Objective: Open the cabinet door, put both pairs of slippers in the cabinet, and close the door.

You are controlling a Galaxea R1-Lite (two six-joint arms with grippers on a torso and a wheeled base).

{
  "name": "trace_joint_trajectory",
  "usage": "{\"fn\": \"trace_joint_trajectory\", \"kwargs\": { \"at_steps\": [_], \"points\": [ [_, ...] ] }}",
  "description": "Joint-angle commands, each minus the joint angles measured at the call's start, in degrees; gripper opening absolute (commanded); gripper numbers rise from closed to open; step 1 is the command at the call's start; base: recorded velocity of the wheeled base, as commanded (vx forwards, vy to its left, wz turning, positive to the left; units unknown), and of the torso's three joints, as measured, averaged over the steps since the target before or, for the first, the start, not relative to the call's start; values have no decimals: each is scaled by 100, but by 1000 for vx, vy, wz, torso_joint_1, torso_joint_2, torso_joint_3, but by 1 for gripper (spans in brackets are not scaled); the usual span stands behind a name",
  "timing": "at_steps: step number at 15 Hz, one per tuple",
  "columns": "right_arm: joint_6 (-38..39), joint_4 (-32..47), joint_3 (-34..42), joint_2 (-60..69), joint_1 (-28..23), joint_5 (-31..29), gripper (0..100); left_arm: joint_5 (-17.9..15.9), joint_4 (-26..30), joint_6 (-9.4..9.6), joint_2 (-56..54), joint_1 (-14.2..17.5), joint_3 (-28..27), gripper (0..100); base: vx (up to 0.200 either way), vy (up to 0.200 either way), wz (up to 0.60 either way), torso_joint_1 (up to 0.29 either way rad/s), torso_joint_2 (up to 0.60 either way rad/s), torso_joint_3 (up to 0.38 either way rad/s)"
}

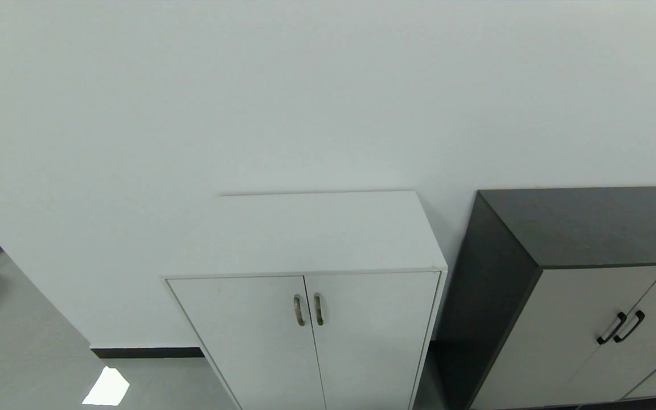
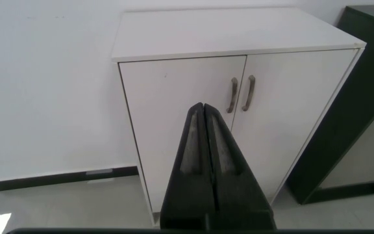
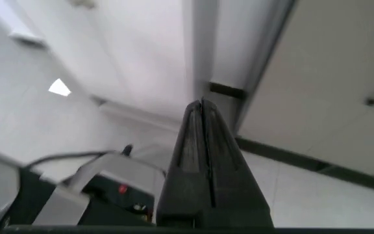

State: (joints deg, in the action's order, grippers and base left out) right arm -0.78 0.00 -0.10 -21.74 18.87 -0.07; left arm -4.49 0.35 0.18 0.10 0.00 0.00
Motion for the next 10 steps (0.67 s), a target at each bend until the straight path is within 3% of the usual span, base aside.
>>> {"fn": "trace_joint_trajectory", "kwargs": {
  "at_steps": [1,5,10],
  "points": [
    [8,0,1,486,-586,-1,0,0,0,-1,-1,0,0,0,0,0,0,0,0,0],
    [8,0,1,1365,-1465,-1,0,0,0,-1,-1,0,0,0,0,0,0,0,0,0],
    [34,0,1,1725,-1615,-1,0,0,0,-1,-1,0,0,0,0,0,0,0,0,0]
  ]
}}
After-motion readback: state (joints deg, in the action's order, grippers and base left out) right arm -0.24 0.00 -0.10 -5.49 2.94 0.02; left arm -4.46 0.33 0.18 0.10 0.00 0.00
